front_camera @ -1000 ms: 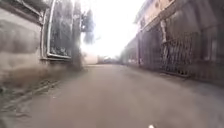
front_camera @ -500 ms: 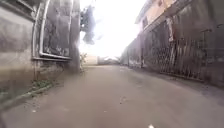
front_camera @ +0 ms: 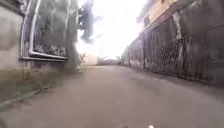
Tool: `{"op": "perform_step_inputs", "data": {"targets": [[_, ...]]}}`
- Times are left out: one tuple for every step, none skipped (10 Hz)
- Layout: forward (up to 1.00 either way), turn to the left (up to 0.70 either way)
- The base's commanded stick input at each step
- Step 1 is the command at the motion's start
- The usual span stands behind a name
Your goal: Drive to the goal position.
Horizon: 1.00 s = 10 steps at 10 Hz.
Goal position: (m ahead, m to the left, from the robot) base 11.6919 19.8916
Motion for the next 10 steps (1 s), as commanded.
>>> {"op": "perform_step_inputs", "data": {"targets": [[1.0, 0.0], [1.0, 0.0], [1.0, 0.0], [1.0, 0.0], [1.0, 0.0], [1.0, 0.0], [1.0, 0.0], [1.0, 0.0], [1.0, 0.0], [1.0, 0.0]]}}
